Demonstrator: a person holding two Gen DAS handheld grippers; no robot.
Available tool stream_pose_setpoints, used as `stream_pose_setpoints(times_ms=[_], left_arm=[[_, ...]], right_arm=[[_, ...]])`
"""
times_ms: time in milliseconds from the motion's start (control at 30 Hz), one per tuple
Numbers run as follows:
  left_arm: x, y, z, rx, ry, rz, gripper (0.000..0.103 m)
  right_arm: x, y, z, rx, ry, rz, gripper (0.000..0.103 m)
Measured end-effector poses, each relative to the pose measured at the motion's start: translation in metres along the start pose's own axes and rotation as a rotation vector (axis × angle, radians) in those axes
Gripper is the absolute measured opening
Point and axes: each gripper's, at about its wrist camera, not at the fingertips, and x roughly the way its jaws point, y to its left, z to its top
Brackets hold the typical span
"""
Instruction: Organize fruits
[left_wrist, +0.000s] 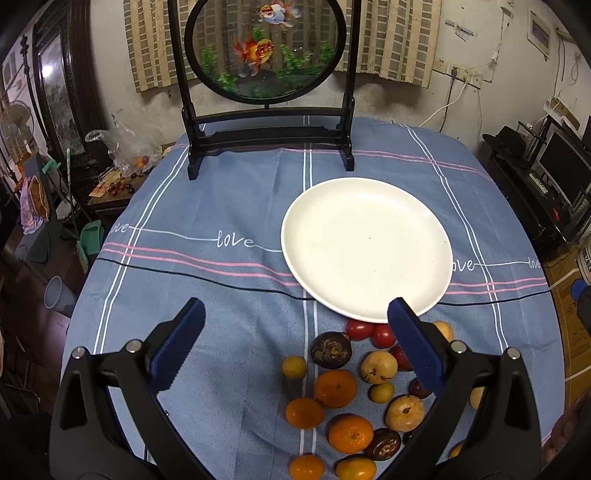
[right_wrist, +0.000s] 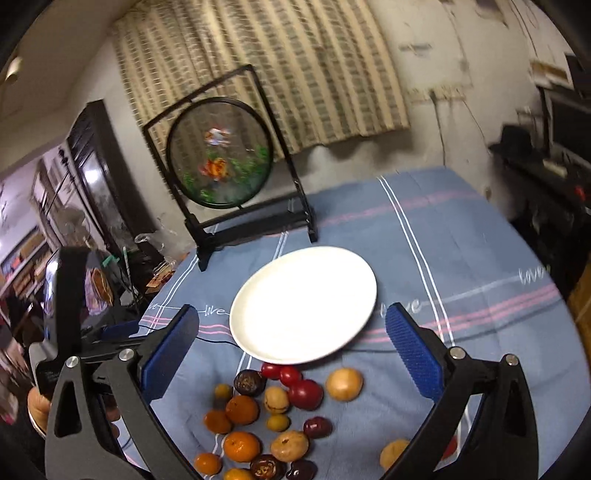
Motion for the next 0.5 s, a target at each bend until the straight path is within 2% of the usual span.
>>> stream_pose_setpoints(times_ms=[233,500], left_arm=[[0.001,0.002,0.000,-0.001,0.002,-0.001,0.100],[0.002,0.004,-0.001,-0.010,-0.001,-0.012,0.100]], right_arm=[[0.006,-0.002,-0.007,0.014,0.059,0.003,0.102],[0.012,0.002,-0.010,-0.004,0.081,-0.002,0.102]])
